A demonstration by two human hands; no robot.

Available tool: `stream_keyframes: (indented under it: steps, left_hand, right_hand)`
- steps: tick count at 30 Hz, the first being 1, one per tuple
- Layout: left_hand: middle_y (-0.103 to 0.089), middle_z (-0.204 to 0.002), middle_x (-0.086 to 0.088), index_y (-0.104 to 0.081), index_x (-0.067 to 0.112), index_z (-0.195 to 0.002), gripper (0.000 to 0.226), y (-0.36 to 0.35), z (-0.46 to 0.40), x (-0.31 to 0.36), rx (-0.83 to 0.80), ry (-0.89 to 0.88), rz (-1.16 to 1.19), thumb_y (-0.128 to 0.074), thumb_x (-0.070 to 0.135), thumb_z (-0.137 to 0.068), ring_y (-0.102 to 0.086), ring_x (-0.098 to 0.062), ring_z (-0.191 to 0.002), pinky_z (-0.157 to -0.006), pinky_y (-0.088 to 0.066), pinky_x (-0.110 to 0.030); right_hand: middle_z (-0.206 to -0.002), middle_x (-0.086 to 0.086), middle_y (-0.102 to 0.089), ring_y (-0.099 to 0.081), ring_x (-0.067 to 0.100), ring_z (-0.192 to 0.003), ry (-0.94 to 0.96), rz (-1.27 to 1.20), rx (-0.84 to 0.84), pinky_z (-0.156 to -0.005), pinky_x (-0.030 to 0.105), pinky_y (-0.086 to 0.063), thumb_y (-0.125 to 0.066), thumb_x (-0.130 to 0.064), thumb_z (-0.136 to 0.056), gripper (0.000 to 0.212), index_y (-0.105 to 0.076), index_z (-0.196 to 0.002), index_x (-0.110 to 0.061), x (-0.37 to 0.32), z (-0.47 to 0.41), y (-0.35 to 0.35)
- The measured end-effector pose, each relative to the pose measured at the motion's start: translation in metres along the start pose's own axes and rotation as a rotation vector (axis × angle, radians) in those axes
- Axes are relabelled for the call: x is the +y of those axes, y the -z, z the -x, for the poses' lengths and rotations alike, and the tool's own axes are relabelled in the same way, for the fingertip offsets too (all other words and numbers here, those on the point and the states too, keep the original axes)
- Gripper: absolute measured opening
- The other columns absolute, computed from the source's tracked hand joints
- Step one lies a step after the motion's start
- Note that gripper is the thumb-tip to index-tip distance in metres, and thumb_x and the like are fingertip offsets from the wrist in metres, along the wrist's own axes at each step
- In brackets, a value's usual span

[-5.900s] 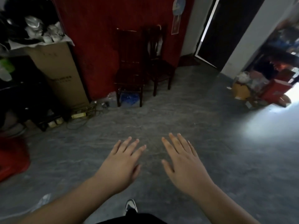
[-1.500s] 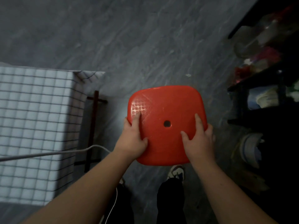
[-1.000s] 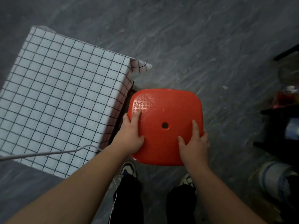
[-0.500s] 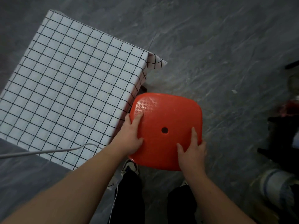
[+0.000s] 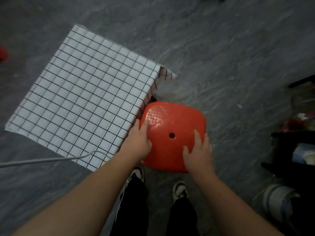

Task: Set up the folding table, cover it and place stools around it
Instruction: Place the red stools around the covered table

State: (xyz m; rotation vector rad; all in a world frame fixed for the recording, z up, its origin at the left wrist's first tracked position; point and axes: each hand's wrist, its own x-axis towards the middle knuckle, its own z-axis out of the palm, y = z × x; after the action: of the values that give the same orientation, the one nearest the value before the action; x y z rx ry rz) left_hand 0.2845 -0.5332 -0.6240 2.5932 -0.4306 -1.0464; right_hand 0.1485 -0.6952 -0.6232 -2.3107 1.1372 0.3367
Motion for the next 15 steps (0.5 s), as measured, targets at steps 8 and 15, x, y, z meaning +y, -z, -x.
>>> stream_keyframes:
  steps: [8,15]
  left_hand:
    - [-0.024,-0.162,-0.009,-0.017,0.022,-0.157,0.074,0.114,0.171,0.023,0.304,0.039,-0.019,-0.053,0.026,-0.092,-0.025,-0.025,-0.147,-0.117,-0.029,-0.048]
    - [-0.033,-0.158,-0.012,-0.024,0.017,-0.155,0.071,0.175,0.350,0.039,0.634,0.058,-0.067,-0.053,0.029,-0.092,-0.028,-0.028,-0.146,-0.118,-0.029,-0.049]
  right_hand:
    - [-0.163,0.011,-0.018,-0.016,0.030,-0.149,0.419,0.100,0.000,-0.118,0.047,-0.021,-0.055,-0.034,-0.093,0.069,-0.025,-0.154,-0.023,-0.085,0.095,0.142]
    - [-0.164,0.005,-0.015,-0.009,0.026,-0.151,0.784,0.137,-0.007,-0.120,0.044,-0.014,-0.048,-0.036,-0.096,0.068,-0.019,-0.156,-0.026,-0.133,0.197,0.260]
